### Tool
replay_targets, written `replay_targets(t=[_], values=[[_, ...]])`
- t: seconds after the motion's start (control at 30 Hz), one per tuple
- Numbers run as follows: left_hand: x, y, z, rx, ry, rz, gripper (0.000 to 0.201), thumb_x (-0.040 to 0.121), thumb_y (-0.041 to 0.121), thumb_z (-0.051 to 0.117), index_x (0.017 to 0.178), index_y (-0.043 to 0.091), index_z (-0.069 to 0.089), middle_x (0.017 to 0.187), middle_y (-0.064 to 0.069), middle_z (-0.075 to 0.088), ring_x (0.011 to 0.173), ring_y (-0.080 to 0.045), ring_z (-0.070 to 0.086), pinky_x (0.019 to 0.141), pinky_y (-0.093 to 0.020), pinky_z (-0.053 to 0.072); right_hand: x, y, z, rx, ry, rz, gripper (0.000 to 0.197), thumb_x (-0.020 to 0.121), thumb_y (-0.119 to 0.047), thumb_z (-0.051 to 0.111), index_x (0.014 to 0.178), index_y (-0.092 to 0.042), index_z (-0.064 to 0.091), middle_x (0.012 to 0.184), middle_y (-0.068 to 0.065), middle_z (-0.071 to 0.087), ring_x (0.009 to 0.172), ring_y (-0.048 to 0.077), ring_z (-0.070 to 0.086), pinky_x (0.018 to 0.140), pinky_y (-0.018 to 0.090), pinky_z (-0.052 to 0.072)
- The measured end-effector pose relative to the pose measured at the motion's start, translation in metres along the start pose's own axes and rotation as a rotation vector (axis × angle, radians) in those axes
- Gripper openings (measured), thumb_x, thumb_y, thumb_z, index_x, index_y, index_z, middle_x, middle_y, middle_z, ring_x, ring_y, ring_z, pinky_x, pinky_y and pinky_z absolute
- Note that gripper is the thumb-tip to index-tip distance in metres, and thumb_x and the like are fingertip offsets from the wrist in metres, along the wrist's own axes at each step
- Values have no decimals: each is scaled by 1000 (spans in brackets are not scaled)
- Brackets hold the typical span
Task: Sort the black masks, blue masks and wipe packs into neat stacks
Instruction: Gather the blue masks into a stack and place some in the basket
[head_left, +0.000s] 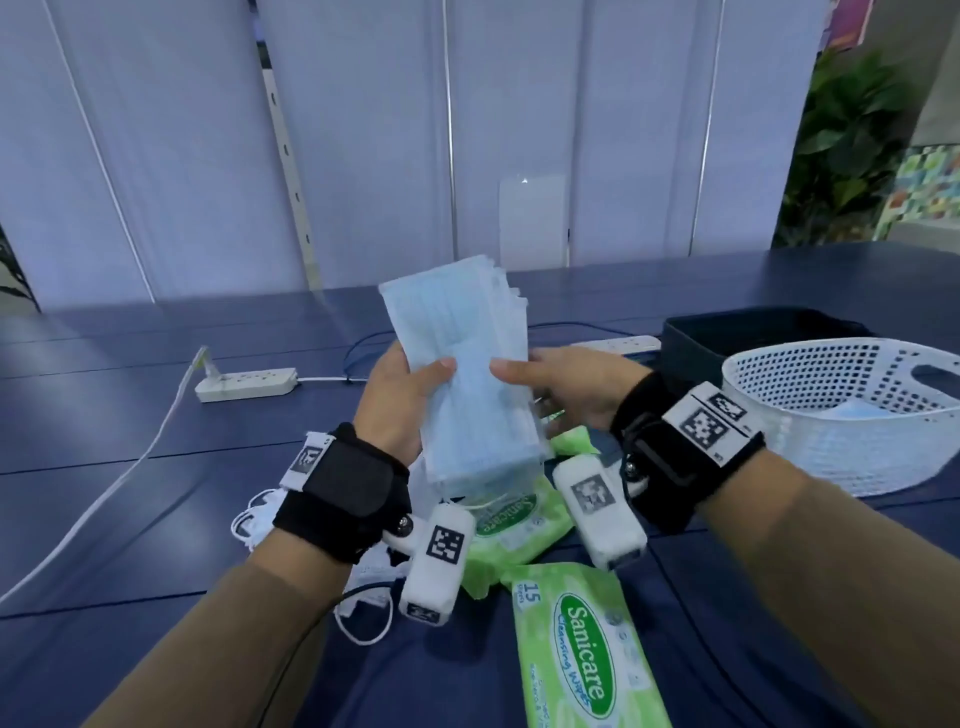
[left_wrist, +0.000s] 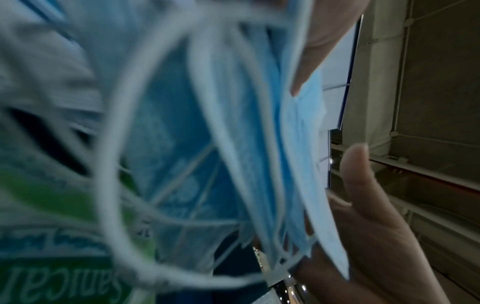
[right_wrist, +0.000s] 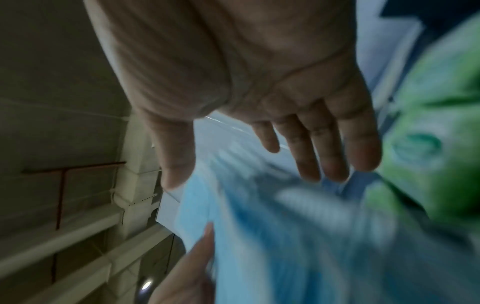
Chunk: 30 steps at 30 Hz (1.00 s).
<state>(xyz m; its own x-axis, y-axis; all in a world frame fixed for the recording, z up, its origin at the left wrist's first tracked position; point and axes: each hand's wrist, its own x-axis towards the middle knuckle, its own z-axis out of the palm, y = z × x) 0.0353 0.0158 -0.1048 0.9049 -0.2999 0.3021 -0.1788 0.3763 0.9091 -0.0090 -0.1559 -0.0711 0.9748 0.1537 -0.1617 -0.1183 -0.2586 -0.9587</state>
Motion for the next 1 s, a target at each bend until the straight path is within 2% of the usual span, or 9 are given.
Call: replay_targets(t=[0.13,0.3,0.4,0.5,0.63,0.7,0.83,0.9,1.0], values=[[-5,-9,4,122,-171,55,47,78,-1,56,123,10,53,115,-5,67,102,-22,65,84,-34,54,13,7,6,377,64,-176,20,87,-9,60,107,-8,63,107,12,68,88,23,66,82,36,55],[-6,-9,-2,383,-275,50,45,77,4,56,118,24,55,112,9,68,106,-10,63,90,-28,50,14,5,2,534,220,-329,38,84,3,59,121,7,53,110,23,63,89,32,63,81,40,55],[-4,-1,-4,495,-293,70,41,72,5,55,109,22,58,104,9,66,93,-1,64,84,-20,49,8,-1,-1,467,314,-426,22,82,5,61,104,-1,61,93,13,67,72,18,66,64,26,57],[-4,18,-8,619,-295,133,39,70,6,50,105,23,58,91,19,67,82,10,62,75,-11,47,-1,-9,-7,304,318,-496,17,77,2,67,80,-11,58,75,5,64,60,13,62,57,23,50],[-4,49,-20,888,-319,326,53,70,5,47,90,51,64,98,43,57,92,24,52,79,1,36,-13,-17,-12,265,219,-557,28,82,8,60,68,-14,49,66,3,57,59,16,53,56,26,43],[-3,54,-27,1036,-331,347,50,69,9,44,90,49,65,103,34,58,94,20,51,79,1,35,-17,-19,-15,236,198,-570,27,84,7,58,68,-13,48,62,2,59,57,15,52,54,25,45],[3,51,-37,1200,-355,365,42,70,12,39,97,19,70,112,-4,61,101,-10,56,84,-13,43,-17,-16,-18,127,186,-580,23,86,7,56,75,-12,48,55,-1,62,53,14,55,56,25,46],[6,47,-38,1288,-408,388,43,69,8,38,93,18,72,106,-8,60,99,-22,57,84,-36,48,-17,-15,-17,63,199,-574,23,86,6,56,84,-15,48,54,-1,60,54,17,55,63,29,45],[12,37,-39,1430,-500,354,53,62,4,29,88,16,74,101,-7,57,98,-29,53,81,-45,46,-20,-16,-16,152,104,-568,31,82,4,59,100,-18,48,58,2,51,51,16,54,68,33,48]])
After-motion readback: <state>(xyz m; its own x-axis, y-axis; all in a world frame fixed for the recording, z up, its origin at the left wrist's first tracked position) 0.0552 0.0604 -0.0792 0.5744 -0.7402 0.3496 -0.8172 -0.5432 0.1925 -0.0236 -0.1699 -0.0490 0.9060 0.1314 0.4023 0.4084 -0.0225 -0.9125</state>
